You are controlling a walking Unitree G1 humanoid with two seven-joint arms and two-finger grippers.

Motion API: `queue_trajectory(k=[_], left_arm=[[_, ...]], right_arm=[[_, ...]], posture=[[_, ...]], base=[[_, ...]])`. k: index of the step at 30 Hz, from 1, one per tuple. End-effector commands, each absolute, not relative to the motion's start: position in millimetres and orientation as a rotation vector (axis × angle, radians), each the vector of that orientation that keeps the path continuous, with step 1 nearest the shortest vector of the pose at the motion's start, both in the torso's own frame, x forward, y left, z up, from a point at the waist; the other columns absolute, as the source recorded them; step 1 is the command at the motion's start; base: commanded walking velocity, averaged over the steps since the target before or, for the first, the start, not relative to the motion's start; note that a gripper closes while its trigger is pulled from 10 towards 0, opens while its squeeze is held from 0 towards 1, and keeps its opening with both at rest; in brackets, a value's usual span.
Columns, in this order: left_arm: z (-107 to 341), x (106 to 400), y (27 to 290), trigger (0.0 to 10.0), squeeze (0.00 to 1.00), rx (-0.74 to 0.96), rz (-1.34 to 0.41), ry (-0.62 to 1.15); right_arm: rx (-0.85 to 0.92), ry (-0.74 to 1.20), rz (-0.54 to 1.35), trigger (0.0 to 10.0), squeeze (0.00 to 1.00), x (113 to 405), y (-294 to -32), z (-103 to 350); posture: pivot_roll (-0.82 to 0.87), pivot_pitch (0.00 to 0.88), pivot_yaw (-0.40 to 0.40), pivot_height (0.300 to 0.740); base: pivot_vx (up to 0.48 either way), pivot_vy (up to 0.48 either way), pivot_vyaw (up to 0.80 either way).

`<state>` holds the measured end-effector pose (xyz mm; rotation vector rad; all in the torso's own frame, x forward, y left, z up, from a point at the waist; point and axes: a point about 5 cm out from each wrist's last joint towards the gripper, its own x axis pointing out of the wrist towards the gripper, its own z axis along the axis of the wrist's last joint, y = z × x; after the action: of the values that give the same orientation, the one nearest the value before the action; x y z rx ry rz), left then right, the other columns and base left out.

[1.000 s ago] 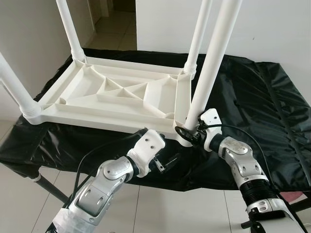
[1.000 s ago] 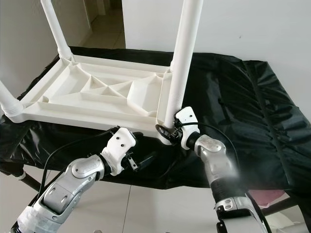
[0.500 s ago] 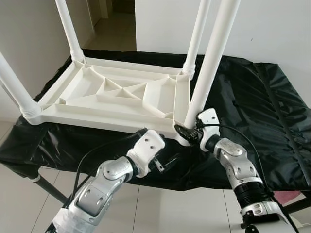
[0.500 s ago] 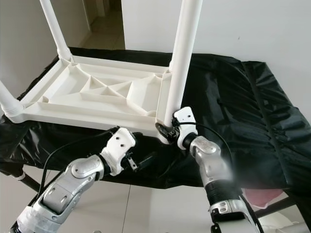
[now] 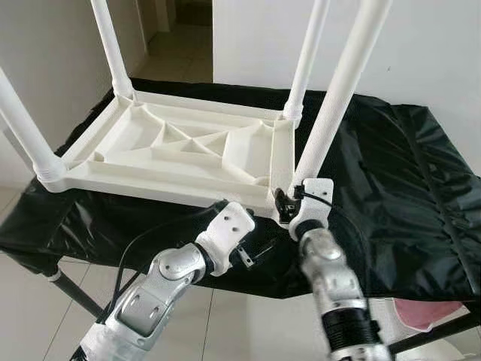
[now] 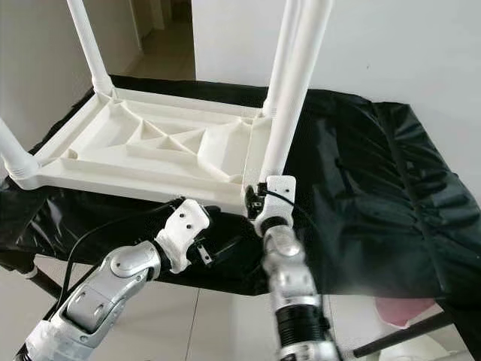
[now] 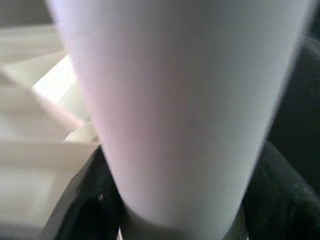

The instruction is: Building children table

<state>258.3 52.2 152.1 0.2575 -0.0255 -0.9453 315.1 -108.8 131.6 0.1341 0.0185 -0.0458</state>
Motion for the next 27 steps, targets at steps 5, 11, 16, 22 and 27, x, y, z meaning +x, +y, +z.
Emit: queue_trajectory(k=[5, 11, 16, 22, 27], left_arm=[[148.6, 253.8, 49.0, 10.0, 0.0, 0.266, -0.999, -0.014], [149.4, 255.3, 47.5, 10.0, 0.0, 0.266, -1.001, -0.019], [147.6, 252.8, 46.4, 10.0, 0.0, 0.258, -0.996, -0.015], [147.0, 252.4, 47.3, 10.0, 0.0, 0.256, -0.992, -0.012], [147.1, 252.1, 50.3, 10.0, 0.0, 0.263, -0.99, -0.008]], right_arm=[[0.162, 0.055, 0.025, 10.0, 0.0, 308.6, -100.0, 125.8], [0.154, 0.017, 0.058, 10.0, 1.0, 305.7, -111.0, 132.4], [0.092, -0.016, 0.13, 10.0, 1.0, 306.2, -129.1, 136.6], [0.048, -0.006, 0.215, 10.0, 0.0, 311.0, -143.4, 135.3], [-0.017, -0.028, 0.359, 10.0, 0.0, 317.4, -150.0, 139.0]], posture=[[-0.01, 0.044, -0.009, 0.74], [-0.01, 0.04, -0.014, 0.74], [-0.02, 0.052, -0.018, 0.74], [-0.01, 0.058, -0.017, 0.74], [-0.01, 0.061, -0.009, 0.74]], base=[[0.0, 0.0, 0.0], [0.0, 0.0, 0.0], [0.0, 0.0, 0.0], [0.0, 0.0, 0.0], [0.0, 0.0, 0.0]])
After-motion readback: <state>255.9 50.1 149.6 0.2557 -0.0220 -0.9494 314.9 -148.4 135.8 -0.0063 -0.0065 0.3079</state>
